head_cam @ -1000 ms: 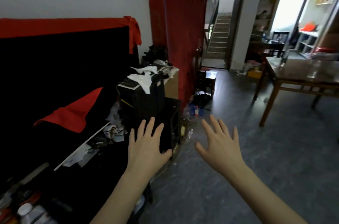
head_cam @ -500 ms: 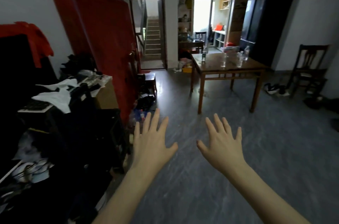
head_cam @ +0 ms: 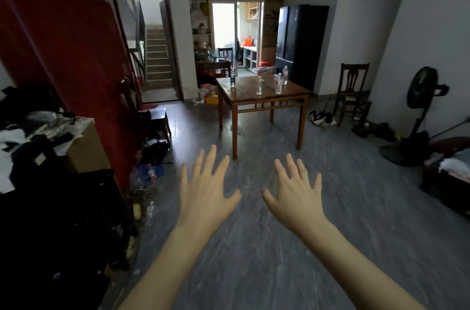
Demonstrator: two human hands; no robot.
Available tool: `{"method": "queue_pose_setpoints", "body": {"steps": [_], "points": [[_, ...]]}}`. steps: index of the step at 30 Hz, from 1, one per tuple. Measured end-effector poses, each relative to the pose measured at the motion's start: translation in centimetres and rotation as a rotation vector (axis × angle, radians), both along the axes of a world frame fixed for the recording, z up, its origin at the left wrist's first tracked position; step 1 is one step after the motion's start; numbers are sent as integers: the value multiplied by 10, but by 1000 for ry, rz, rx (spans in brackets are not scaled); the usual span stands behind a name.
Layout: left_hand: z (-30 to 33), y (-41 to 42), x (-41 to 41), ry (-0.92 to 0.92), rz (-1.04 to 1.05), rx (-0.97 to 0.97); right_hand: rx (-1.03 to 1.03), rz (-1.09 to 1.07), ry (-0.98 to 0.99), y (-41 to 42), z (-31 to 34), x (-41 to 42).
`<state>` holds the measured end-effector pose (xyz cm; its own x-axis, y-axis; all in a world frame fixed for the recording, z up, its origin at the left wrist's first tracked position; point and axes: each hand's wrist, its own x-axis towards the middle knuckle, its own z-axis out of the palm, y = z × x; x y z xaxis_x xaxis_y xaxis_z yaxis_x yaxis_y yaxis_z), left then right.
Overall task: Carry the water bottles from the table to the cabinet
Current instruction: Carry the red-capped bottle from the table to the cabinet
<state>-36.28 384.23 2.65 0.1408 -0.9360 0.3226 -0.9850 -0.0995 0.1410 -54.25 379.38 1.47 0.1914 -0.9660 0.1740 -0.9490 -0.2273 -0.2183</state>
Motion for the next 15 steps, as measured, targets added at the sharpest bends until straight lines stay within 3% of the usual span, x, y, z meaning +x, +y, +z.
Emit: {"method": "queue_pose_setpoints", "body": {"steps": [15], "points": [[-33, -51, 17, -29, -42, 84, 23, 48, -4, -40, -22, 13]]}}
